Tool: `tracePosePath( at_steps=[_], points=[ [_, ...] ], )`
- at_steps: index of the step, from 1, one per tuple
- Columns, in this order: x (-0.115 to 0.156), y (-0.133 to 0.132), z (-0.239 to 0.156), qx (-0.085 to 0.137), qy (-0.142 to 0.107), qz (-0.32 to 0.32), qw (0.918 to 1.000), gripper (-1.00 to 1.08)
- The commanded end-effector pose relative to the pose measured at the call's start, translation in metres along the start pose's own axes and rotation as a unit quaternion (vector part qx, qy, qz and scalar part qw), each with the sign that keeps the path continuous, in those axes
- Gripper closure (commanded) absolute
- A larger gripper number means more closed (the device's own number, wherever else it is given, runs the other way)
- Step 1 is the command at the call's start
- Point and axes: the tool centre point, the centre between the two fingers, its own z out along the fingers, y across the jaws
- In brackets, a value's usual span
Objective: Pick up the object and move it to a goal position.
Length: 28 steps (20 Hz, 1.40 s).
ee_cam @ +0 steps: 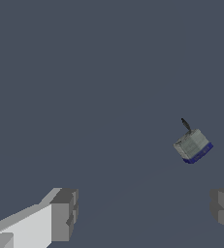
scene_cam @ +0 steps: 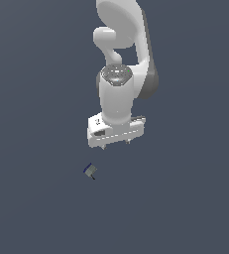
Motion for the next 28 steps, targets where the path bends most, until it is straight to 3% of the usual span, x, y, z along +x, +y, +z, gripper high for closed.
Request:
tracePosePath(
  at_steps=[1,11,28],
  points=[
    [0.004,0.01,0.009,-0.001,-0.002,-0.029,0.9996,-0.92],
    [0.016,0.05,0.045,0.0,-0.01,-0.141,0.9899,-0.92],
    [0.021,0.109,0.102,0.007,-0.017,-0.293,0.956,-0.92]
  ],
)
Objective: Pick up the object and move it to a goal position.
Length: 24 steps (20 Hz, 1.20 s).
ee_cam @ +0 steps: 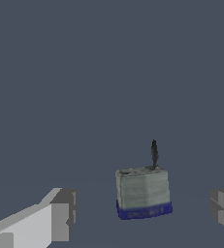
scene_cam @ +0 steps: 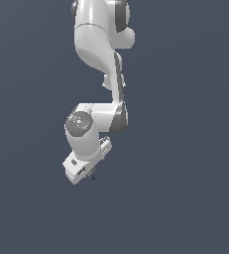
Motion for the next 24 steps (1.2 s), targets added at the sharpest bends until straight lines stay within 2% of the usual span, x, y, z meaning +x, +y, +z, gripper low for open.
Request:
tracePosePath(
  at_steps=[1,13,24],
  points=[
    [-0.003,0.005,0.005,0.001,0.0,-0.015,0.9999,-0.92],
    [-0.007,0.01,0.015,0.002,0.0,-0.03,0.9995,-0.92],
    [-0.007,0.009,0.062,0.001,0.0,-0.032,0.9995,-0.92]
  ],
)
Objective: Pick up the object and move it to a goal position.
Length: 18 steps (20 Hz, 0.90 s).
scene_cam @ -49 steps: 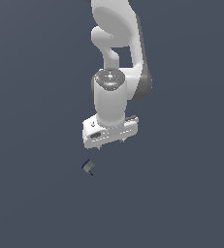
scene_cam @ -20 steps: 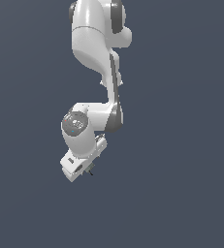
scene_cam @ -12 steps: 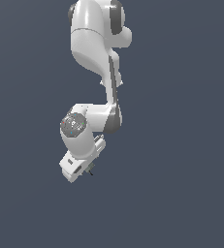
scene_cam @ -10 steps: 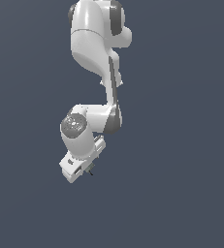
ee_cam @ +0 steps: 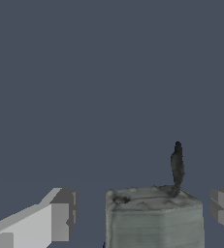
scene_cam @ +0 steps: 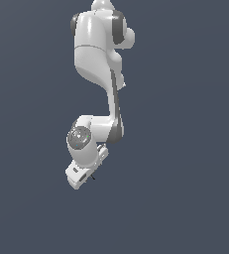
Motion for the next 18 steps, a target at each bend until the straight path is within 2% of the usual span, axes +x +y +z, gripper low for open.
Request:
tracePosePath(
  at_steps=[1,4,5,18],
  points=[
    [0.0005,0.0008,0.0047,-0.001,0.0,0.0,1.0,-0.92],
    [0.001,0.0016,0.0038,-0.001,0.0,0.0,1.0,-0.92],
    [0.001,0.0016,0.0038,-0.001,0.0,0.0,1.0,1.08],
    [0.0013,0.0003,0.0028,0.0,0.0,0.0,1.0,1.08]
  ],
)
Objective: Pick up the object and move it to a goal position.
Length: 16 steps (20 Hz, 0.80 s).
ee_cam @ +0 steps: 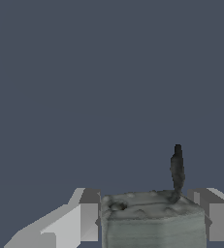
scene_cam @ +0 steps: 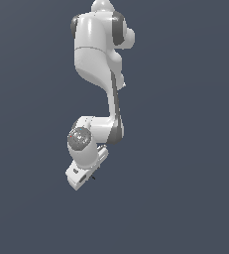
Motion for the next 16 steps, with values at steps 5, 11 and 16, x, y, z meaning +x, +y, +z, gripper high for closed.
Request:
tracePosePath(
  at_steps=[5,11,16],
  points=[
    [0.004,-0.008,-0.01,0.0,0.0,0.0,1.0,1.08],
    [0.012,-0.026,-0.033,-0.001,0.0,0.0,1.0,1.08],
    [0.023,-0.051,-0.065,-0.001,0.0,0.0,1.0,1.08]
  ],
)
